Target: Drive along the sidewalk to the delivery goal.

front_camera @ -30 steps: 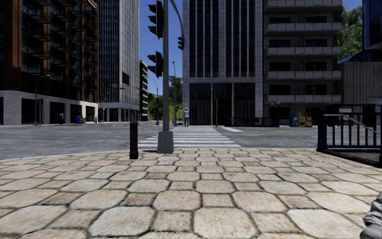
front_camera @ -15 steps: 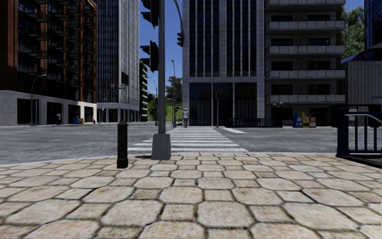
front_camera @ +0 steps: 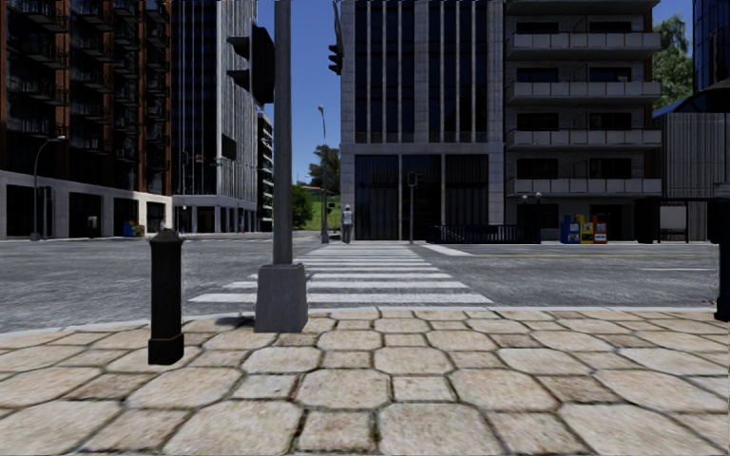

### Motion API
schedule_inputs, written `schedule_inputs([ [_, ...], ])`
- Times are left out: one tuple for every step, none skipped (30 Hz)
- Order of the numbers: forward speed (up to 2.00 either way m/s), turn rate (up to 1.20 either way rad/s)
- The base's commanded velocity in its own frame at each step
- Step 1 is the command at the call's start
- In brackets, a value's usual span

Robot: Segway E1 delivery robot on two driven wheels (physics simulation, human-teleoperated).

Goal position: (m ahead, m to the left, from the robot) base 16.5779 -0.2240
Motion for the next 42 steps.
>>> schedule_inputs([
  [2.00,-0.27],
  [2.00,-0.05],
  [2.00,0.00],
  [2.00,0.00],
  [2.00,0.00],
  [2.00,0.00],
  [2.00,0.00],
  [2.00,0.00],
  [2.00,0.00],
  [2.00,0.00],
  [2.00,0.00],
  [2.00,0.00],
  [2.00,0.00],
  [2.00,0.00],
  [2.00,0.00],
  [2.00,0.00],
  [2.00,0.00],
  [2.00,0.00],
  [2.00,0.00],
  [2.00,0.00],
  [2.00,0.00],
  [2.00,0.00],
  [2.00,0.00],
  [2.00,0.00],
  [2.00,0.00],
  [2.00,0.00],
  [2.00,0.00],
  [2.00,0.00],
  [2.00,0.00],
  [2.00,0.00],
  [2.00,0.00],
  [2.00,0.00],
  [2.00,0.00],
  [2.00,0.00],
  [2.00,0.00],
  [2.00,0.00],
  [2.00,0.00],
  [2.00,0.00],
  [2.00,0.00],
  [2.00,0.00],
  [2.00,0.00],
  [2.00,0.00],
])
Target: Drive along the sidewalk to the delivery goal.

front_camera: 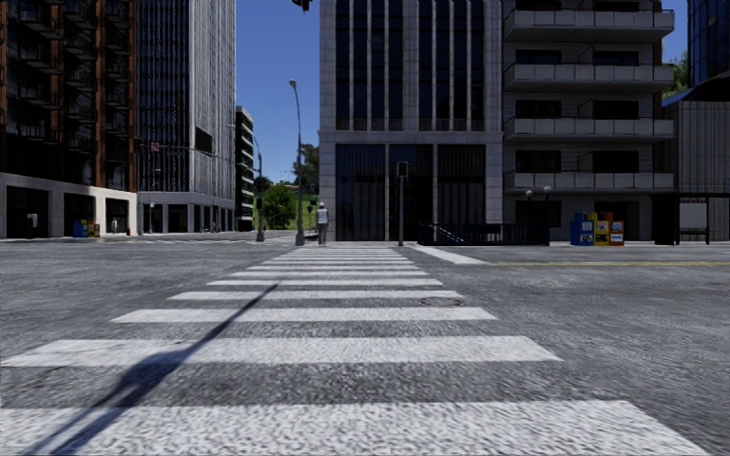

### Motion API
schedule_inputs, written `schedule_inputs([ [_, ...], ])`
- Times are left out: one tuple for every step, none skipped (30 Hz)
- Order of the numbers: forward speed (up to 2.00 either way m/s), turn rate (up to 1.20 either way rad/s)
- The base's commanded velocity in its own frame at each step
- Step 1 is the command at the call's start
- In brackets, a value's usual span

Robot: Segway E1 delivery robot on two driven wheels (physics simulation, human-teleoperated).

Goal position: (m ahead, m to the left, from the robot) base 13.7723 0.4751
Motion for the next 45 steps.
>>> schedule_inputs([
  [2.00,0.00],
  [2.00,0.00],
  [2.00,0.00],
  [2.00,0.00],
  [2.00,0.00],
  [2.00,0.00],
  [2.00,0.00],
  [2.00,0.00],
  [2.00,0.00],
  [2.00,0.00],
  [2.00,0.00],
  [2.00,0.00],
  [2.00,0.00],
  [2.00,0.00],
  [2.00,0.00],
  [2.00,0.00],
  [2.00,0.00],
  [2.00,0.00],
  [2.00,0.00],
  [2.00,0.00],
  [2.00,0.00],
  [2.00,0.00],
  [2.00,0.00],
  [2.00,0.00],
  [2.00,0.00],
  [2.00,0.00],
  [2.00,0.00],
  [2.00,0.00],
  [2.00,0.00],
  [2.00,0.00],
  [2.00,0.00],
  [2.00,0.00],
  [2.00,0.00],
  [2.00,0.00],
  [2.00,0.00],
  [2.00,0.00],
  [2.00,0.00],
  [2.00,0.00],
  [2.00,0.00],
  [2.00,0.00],
  [2.00,0.00],
  [2.00,0.00],
  [2.00,0.00],
  [2.00,0.00],
  [2.00,0.00],
])
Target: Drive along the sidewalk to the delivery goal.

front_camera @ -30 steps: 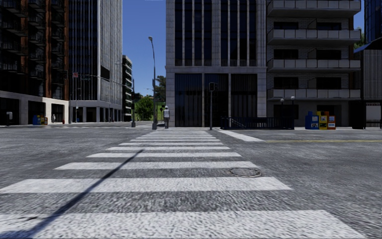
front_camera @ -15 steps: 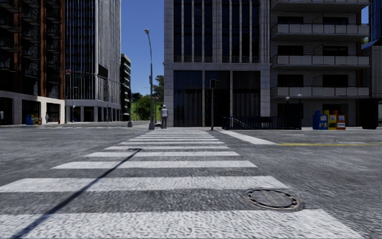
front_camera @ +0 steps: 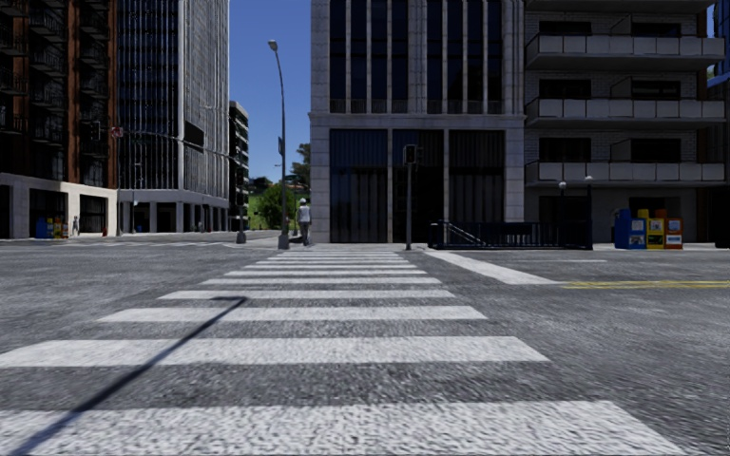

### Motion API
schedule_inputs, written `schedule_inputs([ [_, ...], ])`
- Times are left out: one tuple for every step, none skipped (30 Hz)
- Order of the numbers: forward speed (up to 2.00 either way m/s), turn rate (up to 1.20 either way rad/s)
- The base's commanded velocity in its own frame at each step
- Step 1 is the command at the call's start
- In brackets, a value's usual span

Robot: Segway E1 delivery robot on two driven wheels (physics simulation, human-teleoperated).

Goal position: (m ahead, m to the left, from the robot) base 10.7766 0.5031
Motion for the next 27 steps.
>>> schedule_inputs([
  [2.00,0.00],
  [2.00,0.00],
  [2.00,0.00],
  [2.00,0.00],
  [2.00,0.00],
  [2.00,0.00],
  [2.00,0.00],
  [2.00,0.05],
  [2.00,0.48],
  [2.00,0.58],
  [2.00,0.61],
  [2.00,0.58],
  [2.00,0.58],
  [2.00,0.11],
  [2.00,0.00],
  [2.00,0.00],
  [2.00,0.00],
  [2.00,0.00],
  [2.00,0.00],
  [2.00,0.00],
  [2.00,0.00],
  [2.00,0.00],
  [2.00,0.00],
  [2.00,0.00],
  [2.00,0.00],
  [2.00,0.00],
  [2.00,0.00],
])
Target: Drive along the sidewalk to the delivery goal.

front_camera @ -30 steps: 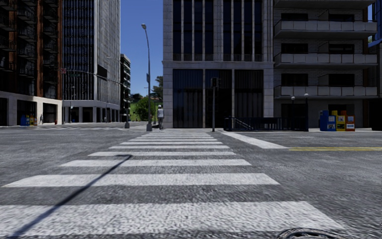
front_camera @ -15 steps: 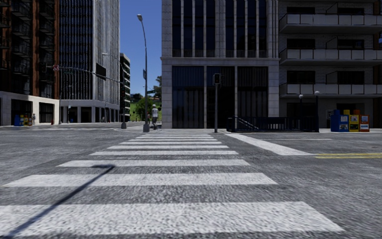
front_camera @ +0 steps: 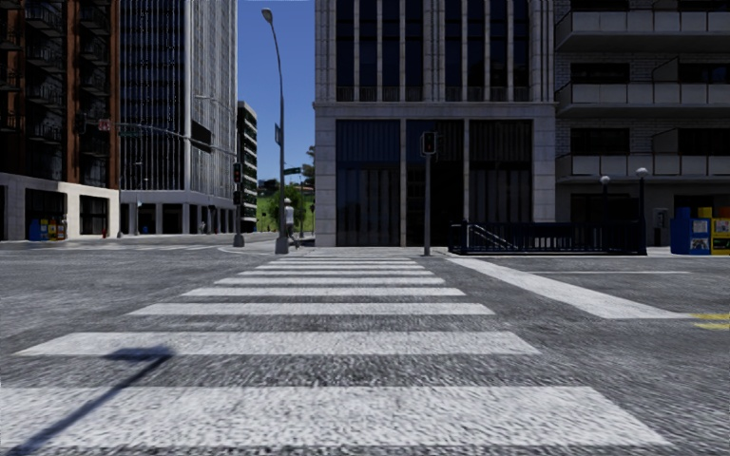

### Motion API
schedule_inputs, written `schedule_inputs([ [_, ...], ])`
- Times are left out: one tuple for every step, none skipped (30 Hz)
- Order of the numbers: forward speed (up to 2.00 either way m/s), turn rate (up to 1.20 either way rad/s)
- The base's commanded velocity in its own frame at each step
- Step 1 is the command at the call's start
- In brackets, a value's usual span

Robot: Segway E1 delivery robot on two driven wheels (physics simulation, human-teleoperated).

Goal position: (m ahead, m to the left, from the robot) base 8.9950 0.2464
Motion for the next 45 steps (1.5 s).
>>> schedule_inputs([
  [2.00,0.00],
  [2.00,0.00],
  [2.00,0.00],
  [2.00,0.00],
  [2.00,0.00],
  [2.00,0.00],
  [2.00,0.00],
  [2.00,0.00],
  [2.00,0.00],
  [2.00,0.00],
  [2.00,0.00],
  [2.00,0.00],
  [2.00,0.00],
  [2.00,0.00],
  [2.00,0.00],
  [2.00,0.00],
  [2.00,0.00],
  [2.00,0.00],
  [2.00,0.00],
  [2.00,0.00],
  [2.00,0.00],
  [2.00,0.00],
  [2.00,0.00],
  [2.00,0.00],
  [2.00,0.00],
  [2.00,0.00],
  [2.00,0.00],
  [2.00,0.00],
  [2.00,0.00],
  [2.00,0.00],
  [2.00,0.00],
  [2.00,0.00],
  [2.00,0.00],
  [2.00,0.00],
  [2.00,0.00],
  [2.00,0.00],
  [2.00,0.00],
  [2.00,0.00],
  [2.00,0.00],
  [2.00,0.00],
  [2.00,0.00],
  [2.00,0.00],
  [2.00,0.00],
  [2.00,0.00],
  [2.00,0.00],
])
